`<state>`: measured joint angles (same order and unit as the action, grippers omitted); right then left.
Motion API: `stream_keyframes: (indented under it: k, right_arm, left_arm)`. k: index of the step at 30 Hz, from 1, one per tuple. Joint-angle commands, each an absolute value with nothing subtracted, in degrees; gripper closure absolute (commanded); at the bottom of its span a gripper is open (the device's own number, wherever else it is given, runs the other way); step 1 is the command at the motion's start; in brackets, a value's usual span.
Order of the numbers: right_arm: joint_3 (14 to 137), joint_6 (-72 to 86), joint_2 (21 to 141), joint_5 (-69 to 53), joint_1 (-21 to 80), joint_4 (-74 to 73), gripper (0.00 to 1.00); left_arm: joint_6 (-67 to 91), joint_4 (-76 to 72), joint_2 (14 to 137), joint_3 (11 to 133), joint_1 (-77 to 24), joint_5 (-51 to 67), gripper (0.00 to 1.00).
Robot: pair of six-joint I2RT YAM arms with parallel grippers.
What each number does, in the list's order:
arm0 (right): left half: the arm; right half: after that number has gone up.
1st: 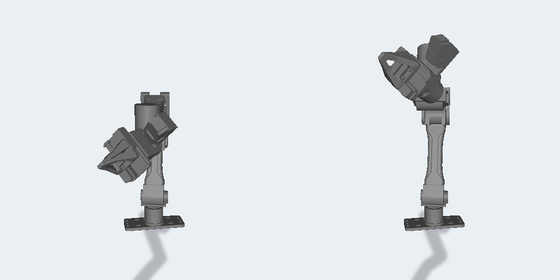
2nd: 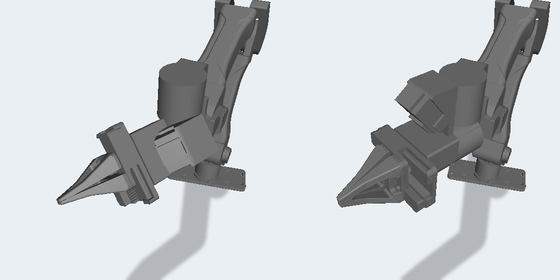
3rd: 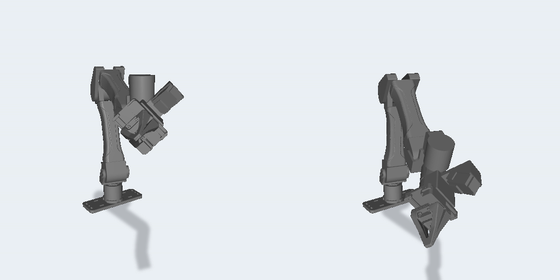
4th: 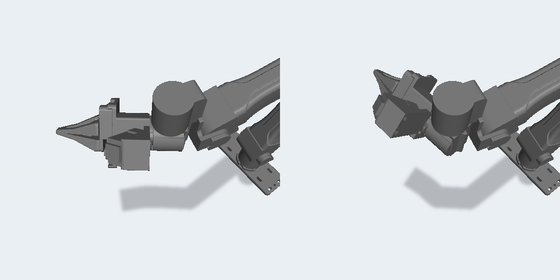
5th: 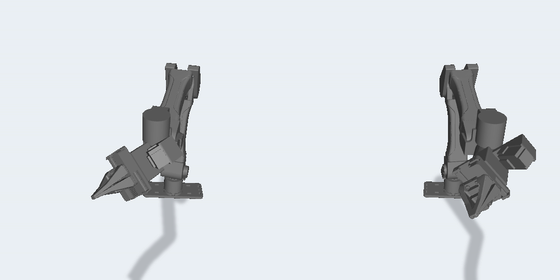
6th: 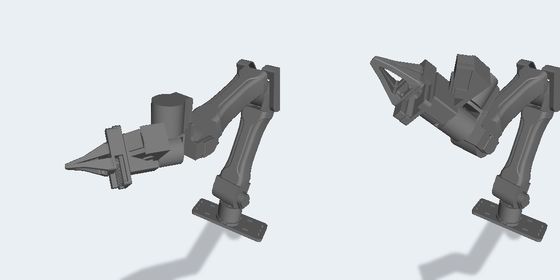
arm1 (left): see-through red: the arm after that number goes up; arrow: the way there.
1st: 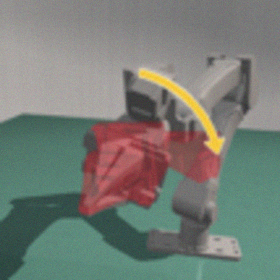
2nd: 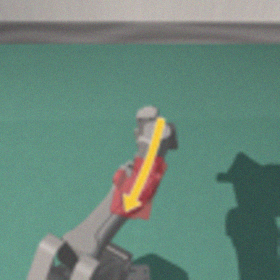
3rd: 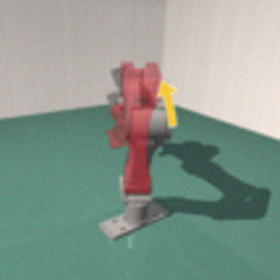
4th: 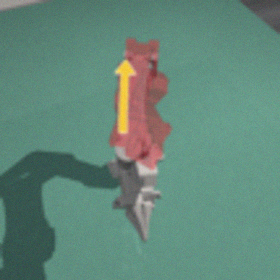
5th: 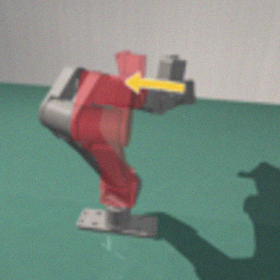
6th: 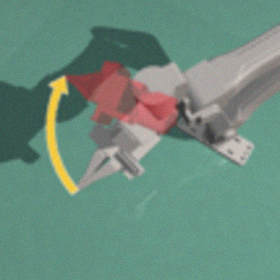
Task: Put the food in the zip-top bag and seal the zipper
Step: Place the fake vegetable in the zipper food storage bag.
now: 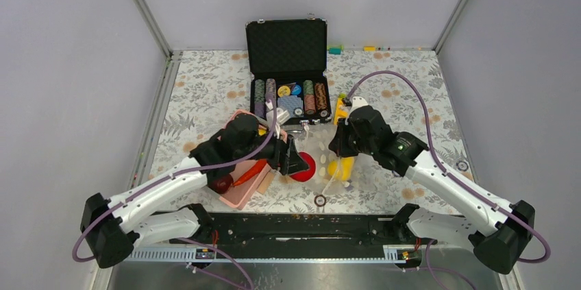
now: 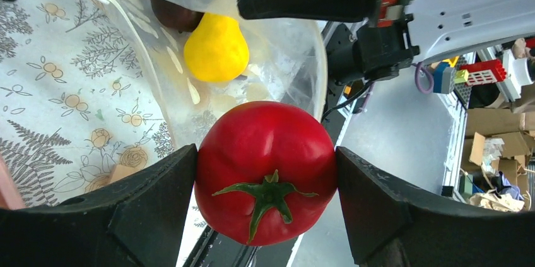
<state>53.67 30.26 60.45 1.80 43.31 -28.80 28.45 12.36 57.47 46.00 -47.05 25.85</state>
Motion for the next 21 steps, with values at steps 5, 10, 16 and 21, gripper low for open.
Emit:
stream_keyframes:
  k: [5, 10, 16, 21]
  right_arm:
    - [53.71, 31.37, 57.49, 0.31, 42.67, -27.17, 1.0]
    - [53.04, 32.19, 57.28, -0.75, 42.68, -25.93, 1.0]
    - [52.53, 33.21, 56.89, -1.94, 42.69, -24.92, 1.0]
    - [52.31, 33.39, 55.91, -0.97, 42.57, -24.96, 1.0]
  left_arm:
    - [29.04, 4.78, 66.5, 49.55, -49.82, 20.92, 0.64]
    - [33.89, 0.35, 70.05, 50.38, -51.82, 19.26, 0.67]
    - [37.43, 2.48, 71.91, 52.12, -55.69, 6.84, 0.52]
    - [37.31, 6.6, 71.72, 53.6, -57.62, 2.42, 0.02]
